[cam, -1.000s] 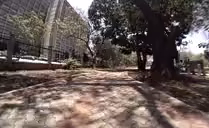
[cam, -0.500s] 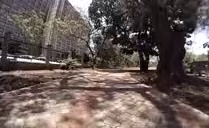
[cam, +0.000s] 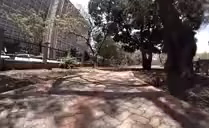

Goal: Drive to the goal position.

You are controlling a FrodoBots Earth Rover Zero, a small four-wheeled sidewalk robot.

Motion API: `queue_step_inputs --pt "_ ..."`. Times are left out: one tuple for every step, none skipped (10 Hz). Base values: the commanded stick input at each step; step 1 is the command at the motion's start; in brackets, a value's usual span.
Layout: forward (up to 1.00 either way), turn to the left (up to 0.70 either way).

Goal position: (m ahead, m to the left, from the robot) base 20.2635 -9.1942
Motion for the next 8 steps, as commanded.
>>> queue_step_inputs --pt "1.0 0.0" --pt "1.0 0.0" --pt "1.0 0.0" --pt "1.0 0.0" --pt "1.0 -0.05" --pt "1.0 -0.11" --pt "0.99 -0.26" --pt "0.99 -0.07"
